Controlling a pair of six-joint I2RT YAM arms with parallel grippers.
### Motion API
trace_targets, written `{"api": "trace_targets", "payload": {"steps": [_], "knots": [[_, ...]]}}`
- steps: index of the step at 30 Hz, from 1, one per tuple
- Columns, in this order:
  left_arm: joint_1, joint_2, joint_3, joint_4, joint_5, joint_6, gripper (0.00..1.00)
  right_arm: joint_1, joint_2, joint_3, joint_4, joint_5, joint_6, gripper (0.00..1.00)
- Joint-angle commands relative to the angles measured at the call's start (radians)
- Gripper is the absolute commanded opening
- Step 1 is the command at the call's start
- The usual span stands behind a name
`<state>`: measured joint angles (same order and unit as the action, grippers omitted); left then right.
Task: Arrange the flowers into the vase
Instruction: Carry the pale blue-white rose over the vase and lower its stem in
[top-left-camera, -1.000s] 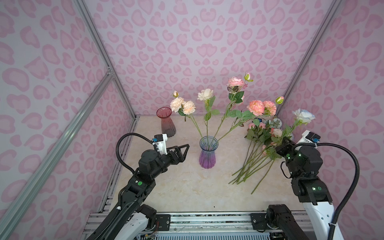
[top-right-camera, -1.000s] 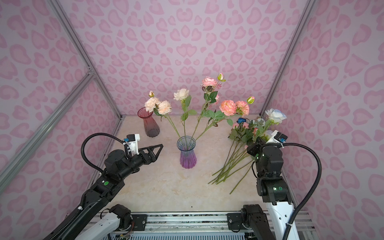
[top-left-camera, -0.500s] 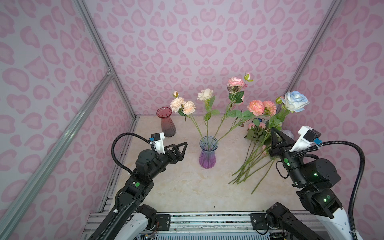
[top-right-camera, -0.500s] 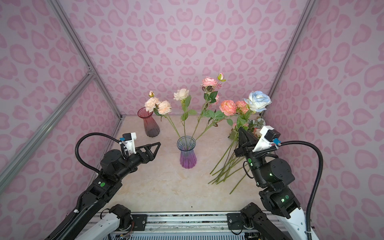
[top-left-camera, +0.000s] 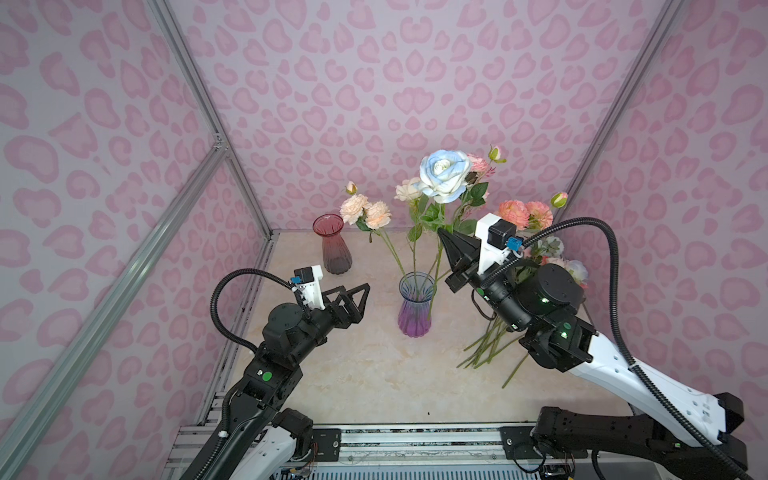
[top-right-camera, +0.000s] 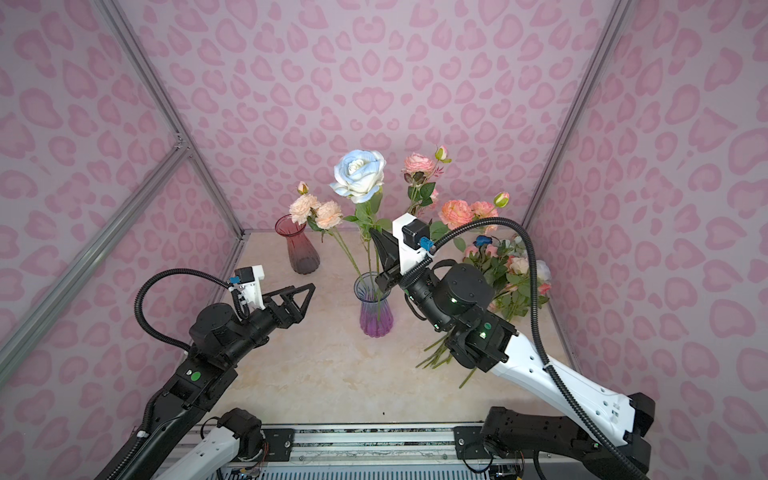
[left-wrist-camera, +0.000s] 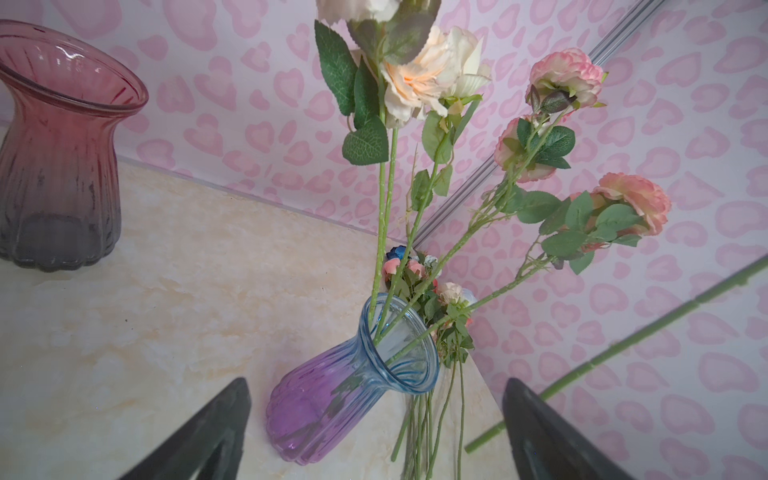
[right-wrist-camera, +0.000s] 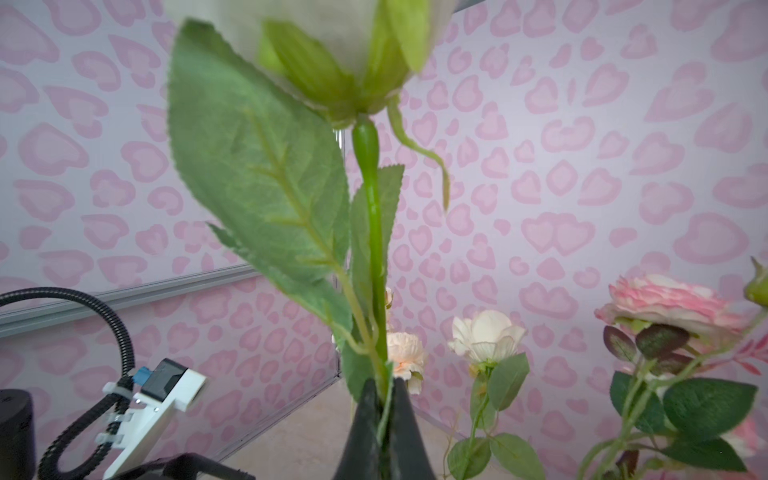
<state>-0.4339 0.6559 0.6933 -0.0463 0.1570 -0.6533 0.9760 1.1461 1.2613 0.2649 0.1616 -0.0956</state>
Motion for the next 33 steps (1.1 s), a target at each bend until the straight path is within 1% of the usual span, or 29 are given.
{"api": "trace_targets", "payload": {"steps": [1,6,8,11,14,17,26,29,33], "knots": [[0.001,-0.017,0.008,-0.014,-0.024,0.030,0.96,0.005,0.059,0.041,0.126,0.011,-0.101,0.00],[0.002,-0.030,0.010,-0.011,-0.032,0.046,0.96,0.001,0.138,0.090,0.188,0.048,-0.220,0.00],[0.001,-0.027,0.010,-0.006,-0.033,0.051,0.96,-0.013,0.162,0.087,0.227,0.054,-0.242,0.00],[0.003,-0.017,0.003,0.010,-0.036,0.058,0.96,-0.018,0.201,0.093,0.255,0.062,-0.291,0.00],[0.003,-0.002,0.004,0.016,-0.035,0.061,0.96,-0.028,0.227,0.079,0.271,0.060,-0.313,0.00],[0.002,0.004,0.003,0.021,-0.032,0.066,0.96,-0.053,0.235,0.042,0.280,0.052,-0.279,0.00],[0.003,0.023,-0.005,0.033,-0.036,0.078,0.96,-0.062,0.244,-0.110,0.343,0.077,-0.177,0.00],[0.003,0.032,-0.009,0.038,-0.032,0.075,0.96,-0.063,0.242,-0.155,0.355,0.063,-0.141,0.00],[0.003,0.020,-0.022,0.045,-0.050,0.051,0.96,-0.061,0.231,-0.213,0.344,0.080,-0.091,0.00]]}}
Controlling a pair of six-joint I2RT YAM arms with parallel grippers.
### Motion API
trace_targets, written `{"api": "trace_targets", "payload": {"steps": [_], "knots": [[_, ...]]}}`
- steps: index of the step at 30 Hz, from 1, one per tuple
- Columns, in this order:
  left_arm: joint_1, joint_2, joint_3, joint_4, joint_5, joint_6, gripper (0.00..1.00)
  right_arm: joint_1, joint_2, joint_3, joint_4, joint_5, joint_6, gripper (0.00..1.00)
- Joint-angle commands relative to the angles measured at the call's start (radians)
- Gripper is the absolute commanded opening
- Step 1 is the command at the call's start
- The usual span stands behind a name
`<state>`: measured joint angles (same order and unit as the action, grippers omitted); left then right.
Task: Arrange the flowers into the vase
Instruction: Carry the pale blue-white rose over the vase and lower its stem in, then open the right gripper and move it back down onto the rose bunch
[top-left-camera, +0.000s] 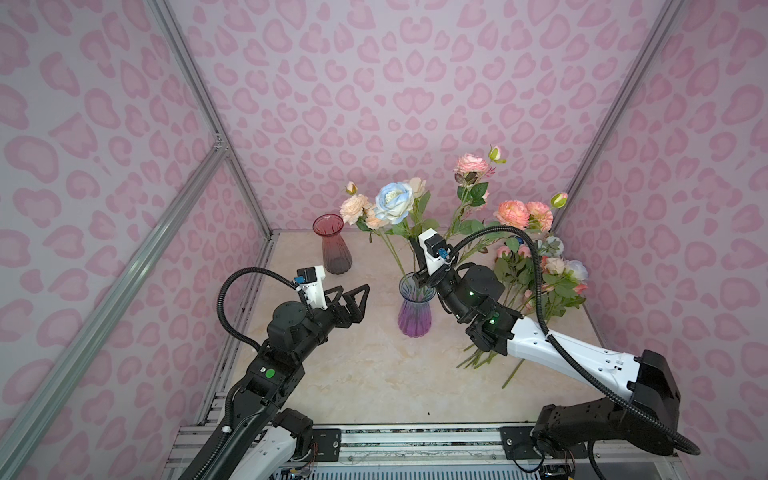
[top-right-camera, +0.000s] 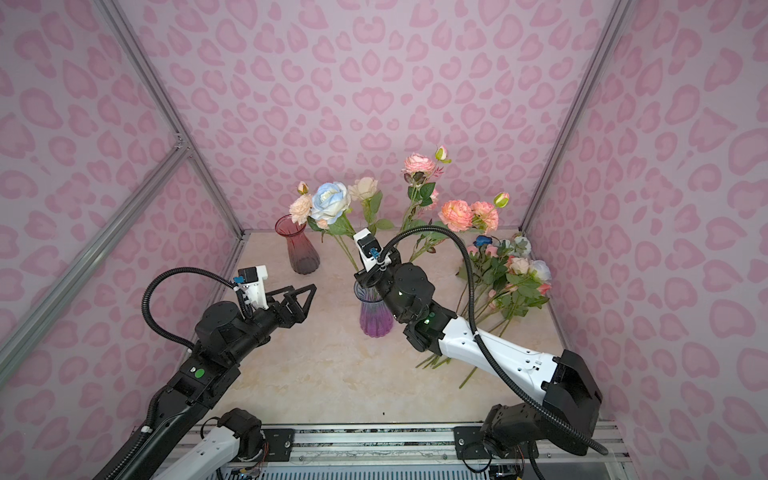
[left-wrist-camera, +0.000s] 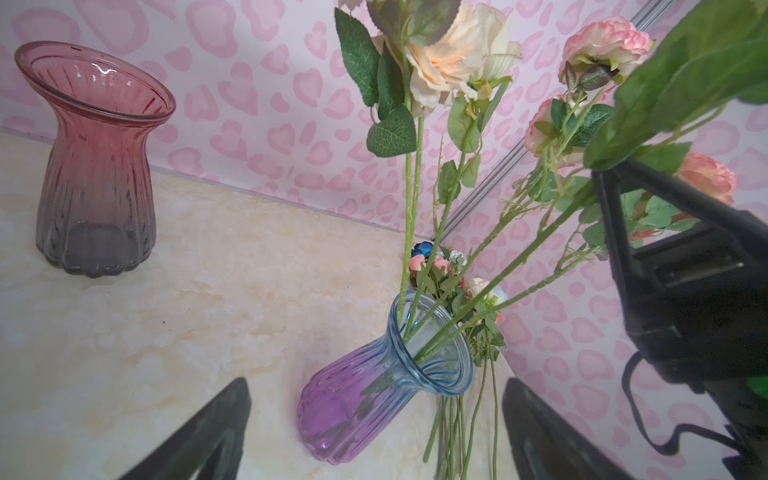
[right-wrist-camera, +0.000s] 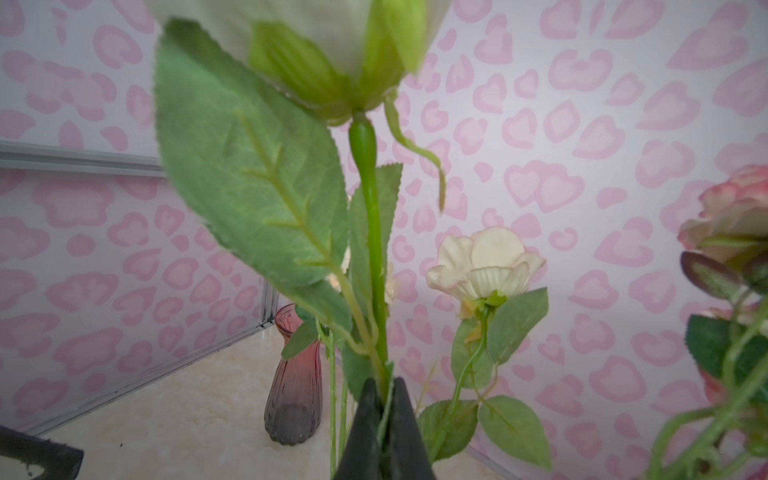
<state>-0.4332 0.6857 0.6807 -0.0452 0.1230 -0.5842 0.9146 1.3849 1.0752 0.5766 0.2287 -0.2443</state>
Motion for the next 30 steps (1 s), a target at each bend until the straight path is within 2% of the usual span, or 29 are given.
{"api": "trace_targets", "payload": {"steps": [1,5,13,20,25,30], "knots": [[0.001,-0.019,-0.019,0.049,-0.022,-0.021,0.96,0.002,-0.009,-0.046,0.042,0.009,0.068,0.00],[0.002,-0.030,-0.021,0.042,-0.028,-0.019,0.96,0.002,0.014,-0.063,0.046,0.025,0.087,0.02],[0.002,-0.044,-0.029,0.035,-0.022,-0.039,0.96,-0.007,0.059,-0.066,0.009,0.029,0.100,0.15],[0.002,-0.052,-0.029,0.025,-0.019,-0.041,0.96,-0.004,0.034,-0.067,-0.027,0.029,0.108,0.32],[0.002,-0.054,-0.034,0.028,-0.018,-0.052,0.96,0.026,0.015,-0.047,-0.068,0.047,0.092,0.38],[0.002,-0.060,-0.034,0.028,-0.016,-0.052,0.96,0.037,-0.072,-0.031,-0.138,0.010,0.172,0.43]]}}
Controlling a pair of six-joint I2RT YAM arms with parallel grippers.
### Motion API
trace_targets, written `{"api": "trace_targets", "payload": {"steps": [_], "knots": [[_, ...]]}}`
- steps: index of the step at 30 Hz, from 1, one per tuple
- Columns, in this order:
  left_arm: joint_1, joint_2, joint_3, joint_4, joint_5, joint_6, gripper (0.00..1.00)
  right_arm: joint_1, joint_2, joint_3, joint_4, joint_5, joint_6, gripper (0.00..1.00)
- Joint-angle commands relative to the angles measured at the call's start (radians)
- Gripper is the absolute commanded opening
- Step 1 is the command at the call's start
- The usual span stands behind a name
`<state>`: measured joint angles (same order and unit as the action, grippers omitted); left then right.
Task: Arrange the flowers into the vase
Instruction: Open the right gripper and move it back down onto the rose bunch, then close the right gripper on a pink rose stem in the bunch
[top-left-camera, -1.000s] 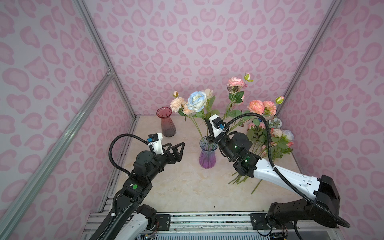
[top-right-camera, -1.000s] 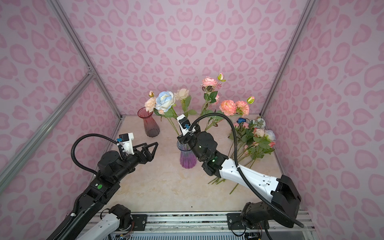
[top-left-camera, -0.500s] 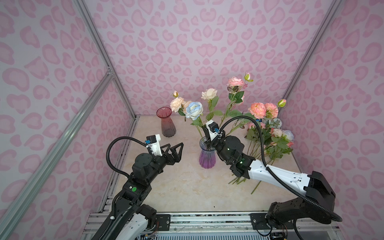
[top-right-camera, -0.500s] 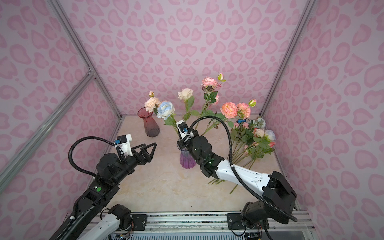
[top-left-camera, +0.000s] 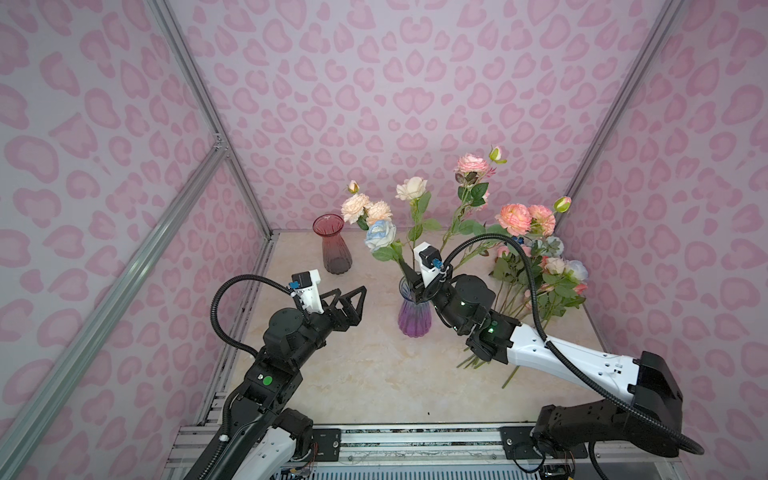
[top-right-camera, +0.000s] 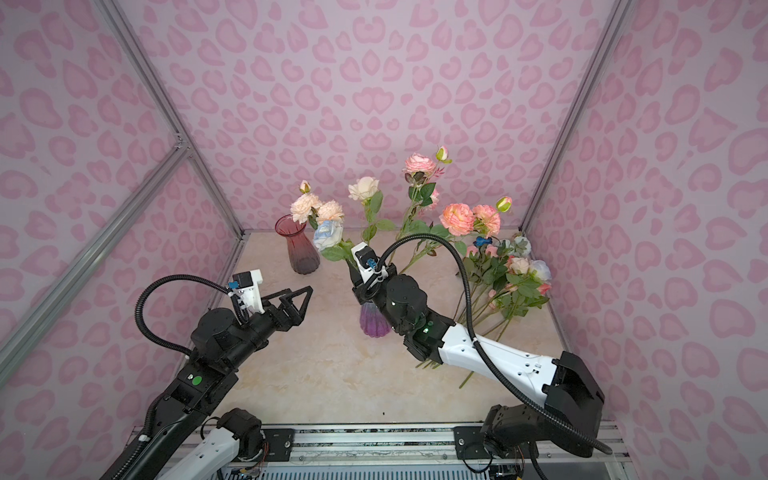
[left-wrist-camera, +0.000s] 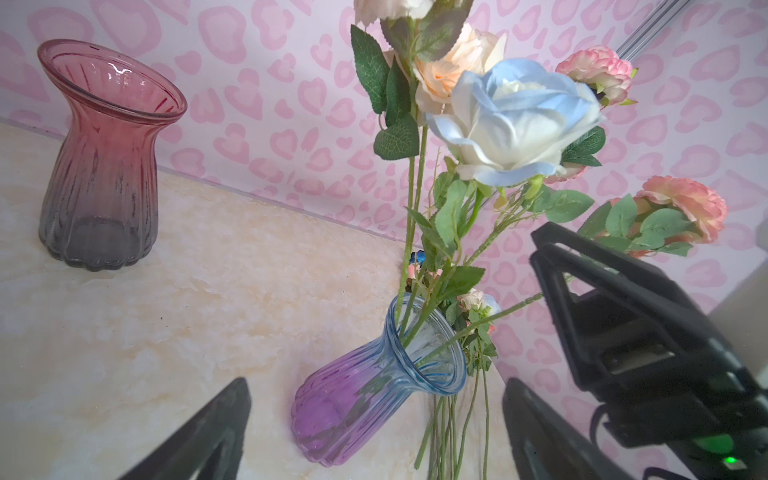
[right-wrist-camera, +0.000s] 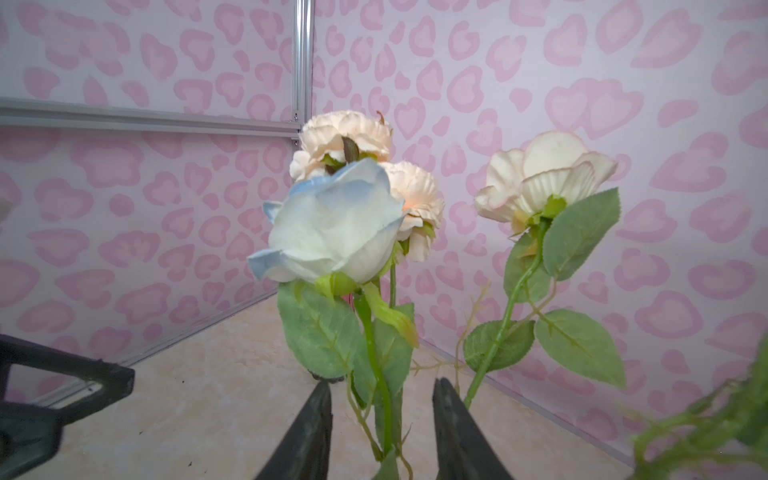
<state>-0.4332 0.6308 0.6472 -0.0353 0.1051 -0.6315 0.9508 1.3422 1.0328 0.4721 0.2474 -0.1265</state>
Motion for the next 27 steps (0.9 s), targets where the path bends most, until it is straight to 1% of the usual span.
{"api": "trace_targets", "payload": {"steps": [1,5,9,14,18,19,21,22,24,27], "knots": [[0.002,-0.005,0.001,0.019,0.003,-0.004,0.96,0.004,-0.050,0.022,-0.068,-0.014,0.067,0.43],[0.002,-0.006,-0.008,0.021,0.005,0.000,0.96,0.016,-0.157,0.010,-0.146,-0.007,0.106,0.44],[0.001,-0.019,-0.023,0.018,0.023,-0.004,0.96,0.016,-0.301,-0.023,-0.280,0.084,0.144,0.44],[0.002,-0.070,-0.082,0.032,0.039,-0.018,0.96,0.016,-0.533,-0.122,-0.468,0.289,0.228,0.42],[0.001,-0.082,-0.131,0.062,0.037,-0.041,0.96,0.004,-0.680,-0.197,-0.640,0.436,0.320,0.38],[0.001,-0.075,-0.137,0.069,0.037,-0.046,0.96,-0.011,-0.709,-0.221,-0.685,0.456,0.347,0.38],[0.002,-0.052,-0.141,0.084,0.036,-0.055,0.96,-0.065,-0.745,-0.270,-0.759,0.456,0.432,0.37],[0.001,-0.035,-0.142,0.095,0.040,-0.059,0.96,-0.106,-0.759,-0.306,-0.776,0.436,0.468,0.36],[0.001,-0.002,-0.142,0.117,0.054,-0.065,0.96,-0.199,-0.781,-0.381,-0.764,0.389,0.536,0.36],[0.001,0.055,-0.135,0.132,0.069,-0.082,0.96,-0.420,-0.757,-0.476,-0.711,0.222,0.632,0.35]]}}
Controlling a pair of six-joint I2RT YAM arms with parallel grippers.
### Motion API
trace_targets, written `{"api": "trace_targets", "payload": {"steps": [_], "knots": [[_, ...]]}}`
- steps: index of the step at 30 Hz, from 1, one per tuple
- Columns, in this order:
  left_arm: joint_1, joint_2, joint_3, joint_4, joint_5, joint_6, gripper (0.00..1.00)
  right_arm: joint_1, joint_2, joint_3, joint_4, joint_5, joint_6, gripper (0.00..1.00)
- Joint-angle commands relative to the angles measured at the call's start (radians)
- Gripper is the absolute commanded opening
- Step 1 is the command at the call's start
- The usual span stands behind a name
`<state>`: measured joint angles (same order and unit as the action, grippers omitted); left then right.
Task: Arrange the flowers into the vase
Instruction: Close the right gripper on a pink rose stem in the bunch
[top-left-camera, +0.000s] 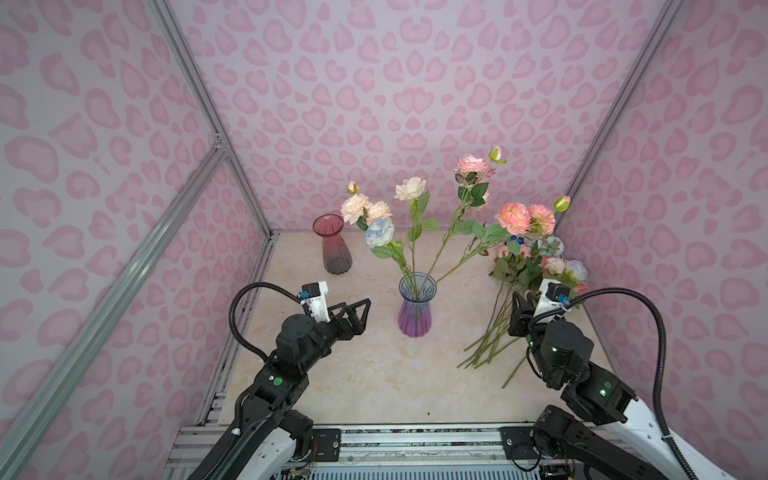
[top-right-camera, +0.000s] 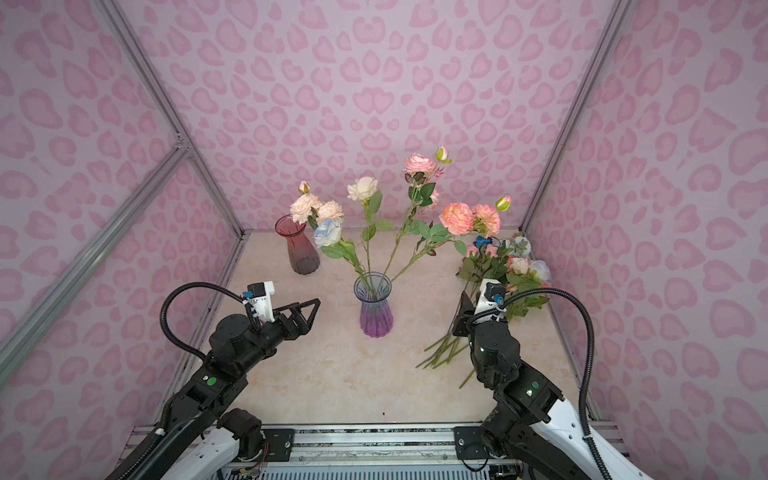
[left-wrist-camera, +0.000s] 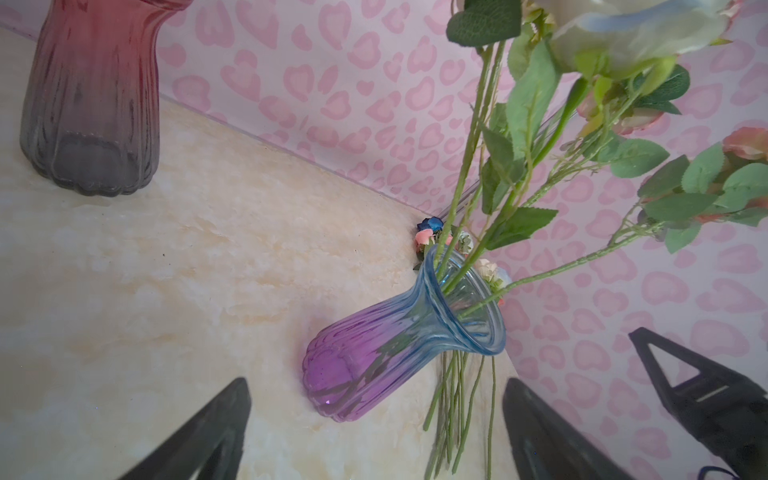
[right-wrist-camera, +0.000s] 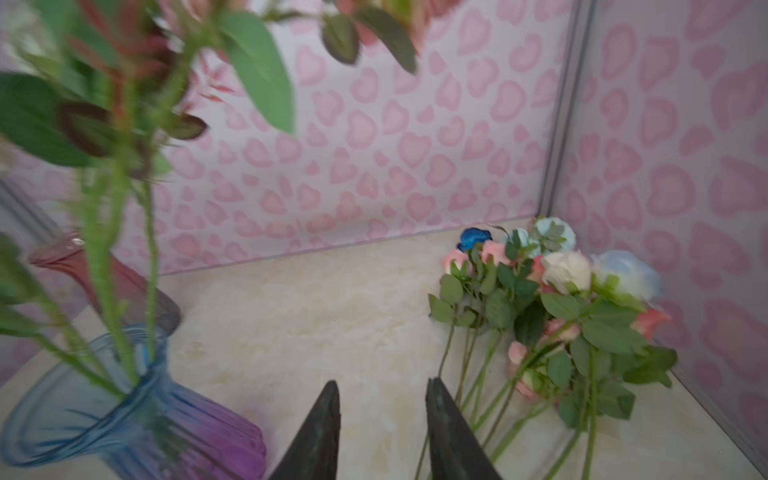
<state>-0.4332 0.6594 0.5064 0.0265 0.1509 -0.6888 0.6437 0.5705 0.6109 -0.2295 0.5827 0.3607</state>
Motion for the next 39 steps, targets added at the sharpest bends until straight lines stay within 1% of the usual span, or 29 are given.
{"api": "trace_targets", "payload": {"steps": [1,2,4,5,6,7,9,11,12,15,19,22,24,26,29,32,34,35,37,39], "knots": [[0.000,0.044,0.009,0.074,0.030,-0.032,0.96,-0.206,0.045,-0.084,0.013,-0.210,0.192,0.34],[0.000,0.059,0.010,0.078,0.041,-0.035,0.96,-0.300,0.081,-0.103,0.040,-0.315,0.233,0.32],[-0.001,0.076,0.011,0.083,0.052,-0.041,0.96,-0.434,0.174,-0.118,0.090,-0.451,0.299,0.30],[-0.001,0.081,0.007,0.084,0.053,-0.041,0.96,-0.488,0.234,-0.113,0.126,-0.503,0.311,0.28],[-0.001,0.084,0.005,0.086,0.053,-0.041,0.96,-0.512,0.284,-0.095,0.143,-0.535,0.313,0.27],[-0.001,0.085,0.004,0.088,0.049,-0.040,0.96,-0.524,0.362,-0.063,0.152,-0.558,0.302,0.27],[-0.001,0.088,0.004,0.083,0.046,-0.034,0.96,-0.529,0.496,0.020,0.134,-0.556,0.314,0.27],[-0.001,0.090,0.010,0.077,0.042,-0.032,0.96,-0.565,0.630,0.092,0.129,-0.622,0.300,0.27],[-0.002,0.089,0.013,0.072,0.044,-0.031,0.96,-0.567,0.691,0.127,0.140,-0.636,0.293,0.28],[-0.002,0.086,0.024,0.050,0.046,-0.023,0.96,-0.577,0.856,0.211,0.146,-0.631,0.312,0.30],[-0.002,0.071,0.028,0.035,0.044,-0.019,0.96,-0.587,1.032,0.294,0.166,-0.681,0.317,0.30],[-0.001,0.062,0.032,0.024,0.043,-0.012,0.96,-0.586,1.083,0.305,0.178,-0.666,0.344,0.30],[-0.001,0.060,0.032,0.017,0.042,-0.009,0.96,-0.586,1.091,0.293,0.192,-0.654,0.360,0.33],[-0.001,0.060,0.031,0.021,0.039,-0.003,0.96,-0.585,1.111,0.303,0.188,-0.660,0.353,0.35],[-0.001,0.070,0.031,0.023,0.036,0.005,0.96,-0.589,1.157,0.330,0.180,-0.666,0.344,0.34],[-0.001,0.084,0.037,0.031,0.041,0.004,0.96,-0.598,1.192,0.344,0.186,-0.667,0.361,0.26],[-0.001,0.093,0.044,0.042,0.052,-0.005,0.96,-0.601,1.183,0.305,0.275,-0.698,0.365,0.22],[-0.001,0.096,0.050,0.046,0.056,-0.009,0.96,-0.601,1.188,0.305,0.292,-0.704,0.363,0.18],[-0.001,0.102,0.065,0.045,0.061,-0.007,0.96,-0.607,1.216,0.334,0.283,-0.739,0.357,0.15],[-0.001,0.105,0.075,0.034,0.059,0.003,0.96,-0.607,1.231,0.357,0.268,-0.748,0.346,0.10]]}}
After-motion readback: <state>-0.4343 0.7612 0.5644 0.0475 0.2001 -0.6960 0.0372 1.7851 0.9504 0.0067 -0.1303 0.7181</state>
